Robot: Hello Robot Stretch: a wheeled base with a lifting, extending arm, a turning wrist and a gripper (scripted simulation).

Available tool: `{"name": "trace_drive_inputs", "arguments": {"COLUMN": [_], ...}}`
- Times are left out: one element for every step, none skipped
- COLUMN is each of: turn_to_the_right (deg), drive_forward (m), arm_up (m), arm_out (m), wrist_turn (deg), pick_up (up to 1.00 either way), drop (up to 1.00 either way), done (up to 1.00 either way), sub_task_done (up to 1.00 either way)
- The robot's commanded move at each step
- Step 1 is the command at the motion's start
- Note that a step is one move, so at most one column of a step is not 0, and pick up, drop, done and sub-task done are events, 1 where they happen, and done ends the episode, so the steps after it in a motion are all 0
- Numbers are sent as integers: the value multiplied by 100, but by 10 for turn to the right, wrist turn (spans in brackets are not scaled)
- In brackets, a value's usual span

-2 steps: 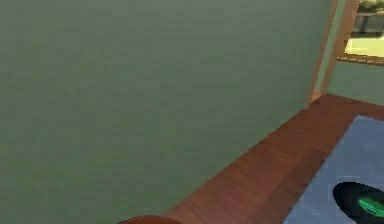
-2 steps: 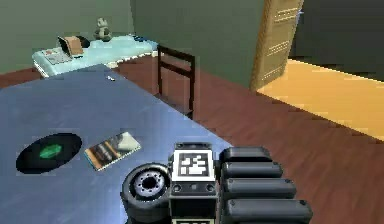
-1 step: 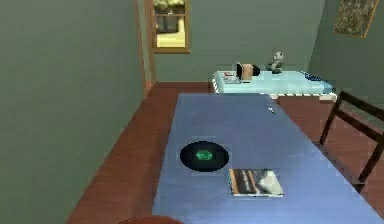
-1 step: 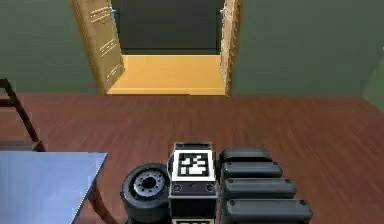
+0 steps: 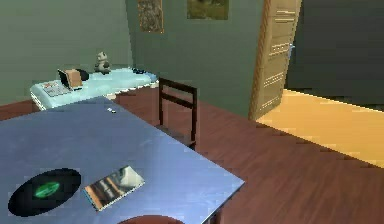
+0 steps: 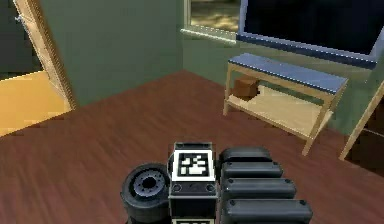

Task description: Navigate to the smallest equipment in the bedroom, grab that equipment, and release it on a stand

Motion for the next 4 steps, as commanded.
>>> {"name": "trace_drive_inputs", "arguments": {"turn_to_the_right": [240, -450, -450, -450], "drive_forward": [0, 0, 0, 0], "arm_up": [0, 0, 0, 0], "arm_out": [0, 0, 0, 0], "wrist_turn": [0, 0, 0, 0], "pick_up": [0, 0, 0, 0], "drop": [0, 0, 0, 0], "done": [0, 0, 0, 0], "sub_task_done": [0, 0, 0, 0]}}
